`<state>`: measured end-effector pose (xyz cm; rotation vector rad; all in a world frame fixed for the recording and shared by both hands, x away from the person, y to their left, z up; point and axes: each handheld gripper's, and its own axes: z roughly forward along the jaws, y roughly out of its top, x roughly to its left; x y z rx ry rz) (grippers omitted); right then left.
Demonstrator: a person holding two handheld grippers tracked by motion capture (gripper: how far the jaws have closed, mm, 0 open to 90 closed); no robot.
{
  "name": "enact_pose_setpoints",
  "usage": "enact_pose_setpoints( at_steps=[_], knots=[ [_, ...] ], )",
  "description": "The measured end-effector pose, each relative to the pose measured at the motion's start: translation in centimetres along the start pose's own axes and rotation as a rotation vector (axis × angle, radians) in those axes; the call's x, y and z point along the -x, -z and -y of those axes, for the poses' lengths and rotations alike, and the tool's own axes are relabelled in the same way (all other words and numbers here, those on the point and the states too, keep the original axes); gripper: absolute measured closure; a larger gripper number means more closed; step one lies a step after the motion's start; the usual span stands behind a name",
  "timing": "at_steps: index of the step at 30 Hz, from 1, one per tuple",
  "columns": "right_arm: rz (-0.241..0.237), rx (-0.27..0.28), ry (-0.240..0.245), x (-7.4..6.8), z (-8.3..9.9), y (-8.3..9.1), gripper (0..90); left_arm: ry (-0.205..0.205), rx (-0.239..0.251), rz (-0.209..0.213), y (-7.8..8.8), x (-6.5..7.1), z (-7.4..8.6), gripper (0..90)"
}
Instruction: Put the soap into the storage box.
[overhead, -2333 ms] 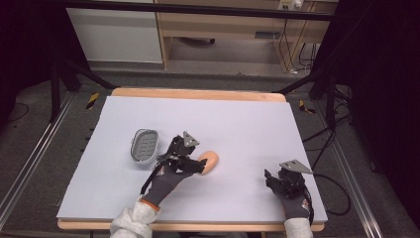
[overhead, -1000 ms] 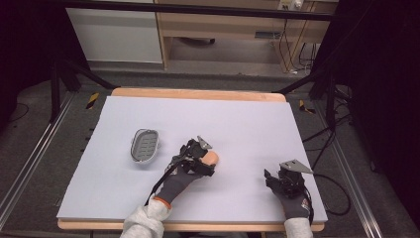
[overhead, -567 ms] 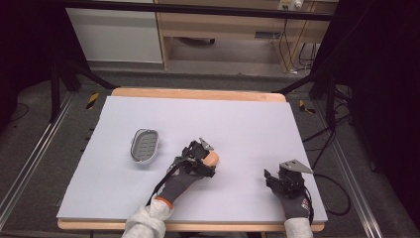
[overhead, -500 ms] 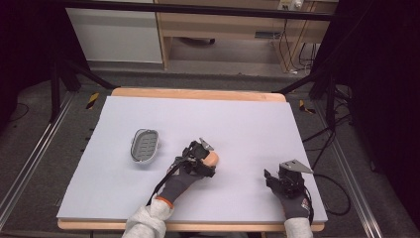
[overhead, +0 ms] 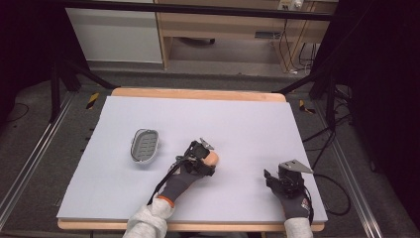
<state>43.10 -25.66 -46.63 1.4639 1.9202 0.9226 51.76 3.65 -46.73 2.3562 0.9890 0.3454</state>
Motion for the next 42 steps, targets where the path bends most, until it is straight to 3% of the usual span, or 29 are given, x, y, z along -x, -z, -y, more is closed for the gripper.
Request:
enact_pose_setpoints(
  at_steps=[28, 42],
  knots=[
    [-0.005, -0.005, 0.005, 0.0, 0.0, -0.1, 41.8, -0.002, -0.003, -0.014, 0.1, 0.0, -0.1, 31.8],
    [-0.004, -0.003, 0.004, 0.0, 0.0, -0.1, 41.8, 0.000, 0.050, -0.002, 2.7, -0.3, -0.1, 31.8]
  ],
)
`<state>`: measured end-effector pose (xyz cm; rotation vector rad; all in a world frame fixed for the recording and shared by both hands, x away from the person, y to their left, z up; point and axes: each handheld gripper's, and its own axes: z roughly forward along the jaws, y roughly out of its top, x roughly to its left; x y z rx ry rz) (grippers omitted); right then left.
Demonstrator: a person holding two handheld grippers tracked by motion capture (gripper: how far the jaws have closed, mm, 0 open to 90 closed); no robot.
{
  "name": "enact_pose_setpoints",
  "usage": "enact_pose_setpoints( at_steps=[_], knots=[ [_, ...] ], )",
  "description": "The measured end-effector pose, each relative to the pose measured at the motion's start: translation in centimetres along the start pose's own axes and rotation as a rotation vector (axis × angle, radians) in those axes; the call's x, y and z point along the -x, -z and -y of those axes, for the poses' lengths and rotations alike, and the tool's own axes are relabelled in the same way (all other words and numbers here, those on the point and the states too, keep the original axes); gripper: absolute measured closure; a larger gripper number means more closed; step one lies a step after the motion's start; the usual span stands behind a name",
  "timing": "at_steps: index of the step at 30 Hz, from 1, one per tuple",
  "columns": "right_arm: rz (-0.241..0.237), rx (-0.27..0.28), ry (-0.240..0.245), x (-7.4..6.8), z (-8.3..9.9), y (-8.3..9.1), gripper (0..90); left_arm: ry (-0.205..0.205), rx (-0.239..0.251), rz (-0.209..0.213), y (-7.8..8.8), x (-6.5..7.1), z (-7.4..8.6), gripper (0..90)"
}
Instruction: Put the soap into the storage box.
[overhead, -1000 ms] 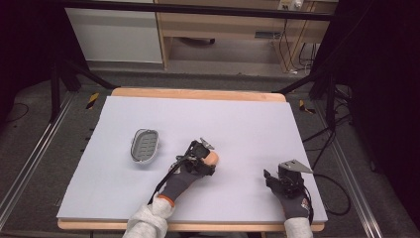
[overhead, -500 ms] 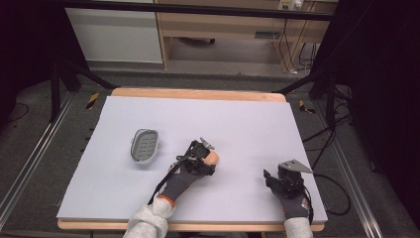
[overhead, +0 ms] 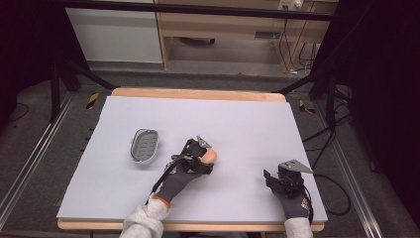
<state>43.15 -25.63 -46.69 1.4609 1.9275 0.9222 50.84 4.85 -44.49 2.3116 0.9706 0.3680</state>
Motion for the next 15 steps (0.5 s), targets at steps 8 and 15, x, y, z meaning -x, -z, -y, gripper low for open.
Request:
enact_pose_setpoints(
  at_steps=[8, 15],
  knots=[
    [-0.002, 0.000, -0.001, 0.0, 0.0, 0.0, 41.9, 0.001, 0.034, -0.005, 1.8, -0.5, 0.2, 31.8],
    [-0.001, 0.000, 0.000, 0.0, 0.0, 0.0, 42.0, 0.012, 0.069, -0.011, 3.5, -1.2, 0.5, 31.8]
  ],
)
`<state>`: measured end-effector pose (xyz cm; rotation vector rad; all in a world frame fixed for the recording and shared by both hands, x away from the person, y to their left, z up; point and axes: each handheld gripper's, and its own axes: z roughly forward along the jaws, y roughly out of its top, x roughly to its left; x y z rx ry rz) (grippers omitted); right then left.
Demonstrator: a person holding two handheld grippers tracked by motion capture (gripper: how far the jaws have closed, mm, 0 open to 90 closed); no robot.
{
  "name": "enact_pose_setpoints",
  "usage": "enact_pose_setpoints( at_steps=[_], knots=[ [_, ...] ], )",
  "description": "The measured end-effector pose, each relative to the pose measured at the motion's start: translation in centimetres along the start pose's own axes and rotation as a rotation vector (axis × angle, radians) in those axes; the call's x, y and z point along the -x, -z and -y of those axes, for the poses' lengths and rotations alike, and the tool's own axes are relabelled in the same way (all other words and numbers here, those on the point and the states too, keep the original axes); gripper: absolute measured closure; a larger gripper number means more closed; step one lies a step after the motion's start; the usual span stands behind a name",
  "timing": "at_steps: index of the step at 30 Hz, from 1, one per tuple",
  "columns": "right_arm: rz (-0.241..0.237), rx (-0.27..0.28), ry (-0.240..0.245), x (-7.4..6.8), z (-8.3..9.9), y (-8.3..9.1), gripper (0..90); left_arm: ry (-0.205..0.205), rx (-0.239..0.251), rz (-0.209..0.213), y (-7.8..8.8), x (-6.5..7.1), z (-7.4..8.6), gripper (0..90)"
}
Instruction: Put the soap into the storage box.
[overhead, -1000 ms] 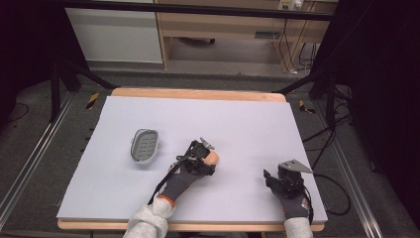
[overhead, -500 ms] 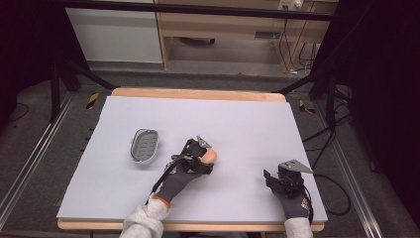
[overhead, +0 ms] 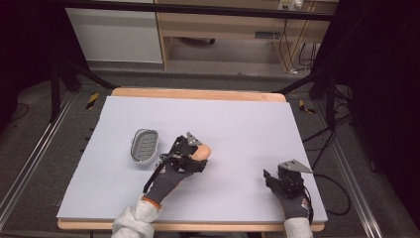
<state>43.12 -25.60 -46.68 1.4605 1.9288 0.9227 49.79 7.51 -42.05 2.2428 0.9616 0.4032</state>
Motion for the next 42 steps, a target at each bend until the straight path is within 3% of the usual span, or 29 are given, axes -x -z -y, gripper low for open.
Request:
enact_pose_setpoints(
  at_steps=[21, 42],
  knots=[
    [0.002, 0.000, -0.001, 0.0, 0.0, 0.0, 42.2, 0.033, 0.067, -0.029, 3.5, -2.0, 0.9, 31.8],
    [0.002, 0.002, 0.003, 0.0, 0.0, 0.0, 43.3, 0.082, 0.109, -0.061, 5.8, -4.0, 2.1, 31.8]
  ],
)
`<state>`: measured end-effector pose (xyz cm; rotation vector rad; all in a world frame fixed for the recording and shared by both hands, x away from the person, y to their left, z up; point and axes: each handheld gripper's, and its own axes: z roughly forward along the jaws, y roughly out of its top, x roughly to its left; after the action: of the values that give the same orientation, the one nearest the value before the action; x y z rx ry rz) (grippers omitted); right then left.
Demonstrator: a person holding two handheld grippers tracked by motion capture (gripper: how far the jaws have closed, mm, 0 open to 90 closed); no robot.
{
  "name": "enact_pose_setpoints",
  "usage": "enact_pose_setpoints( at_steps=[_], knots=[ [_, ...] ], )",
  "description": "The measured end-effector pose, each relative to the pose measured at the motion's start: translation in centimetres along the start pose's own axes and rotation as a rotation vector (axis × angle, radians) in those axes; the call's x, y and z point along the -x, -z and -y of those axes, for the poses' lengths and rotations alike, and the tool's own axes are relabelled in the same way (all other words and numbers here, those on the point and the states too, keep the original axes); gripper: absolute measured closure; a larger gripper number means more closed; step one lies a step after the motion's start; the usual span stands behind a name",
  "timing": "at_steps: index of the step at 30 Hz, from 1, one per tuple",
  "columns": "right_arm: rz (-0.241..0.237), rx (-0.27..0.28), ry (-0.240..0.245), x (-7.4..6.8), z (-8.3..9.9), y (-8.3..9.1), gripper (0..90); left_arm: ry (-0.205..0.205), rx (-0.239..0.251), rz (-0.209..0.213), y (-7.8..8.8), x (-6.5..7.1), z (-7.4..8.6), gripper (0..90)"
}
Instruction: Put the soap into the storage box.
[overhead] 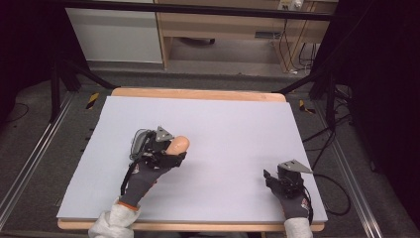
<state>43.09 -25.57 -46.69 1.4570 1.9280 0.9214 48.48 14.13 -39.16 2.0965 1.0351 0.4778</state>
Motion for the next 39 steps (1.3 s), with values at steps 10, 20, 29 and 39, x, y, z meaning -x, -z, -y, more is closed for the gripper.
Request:
enact_pose_setpoints(
  at_steps=[10, 20, 29, 39],
  knots=[
    [-0.001, -0.003, -0.002, 0.0, 0.0, 0.0, 43.7, 0.025, 0.019, -0.025, 1.7, -1.8, 0.5, 31.8],
    [-0.002, -0.002, -0.003, 0.0, 0.0, 0.0, 44.2, 0.053, 0.037, -0.056, 3.0, -3.4, 0.6, 31.8],
    [-0.002, -0.004, 0.002, -0.1, 0.0, -0.1, 44.5, 0.095, 0.042, -0.092, 3.4, -5.2, 0.9, 31.8],
    [-0.006, -0.003, 0.003, -0.1, 0.0, -0.1, 44.6, 0.129, 0.033, -0.122, 2.9, -6.4, 1.5, 31.8]
  ],
)
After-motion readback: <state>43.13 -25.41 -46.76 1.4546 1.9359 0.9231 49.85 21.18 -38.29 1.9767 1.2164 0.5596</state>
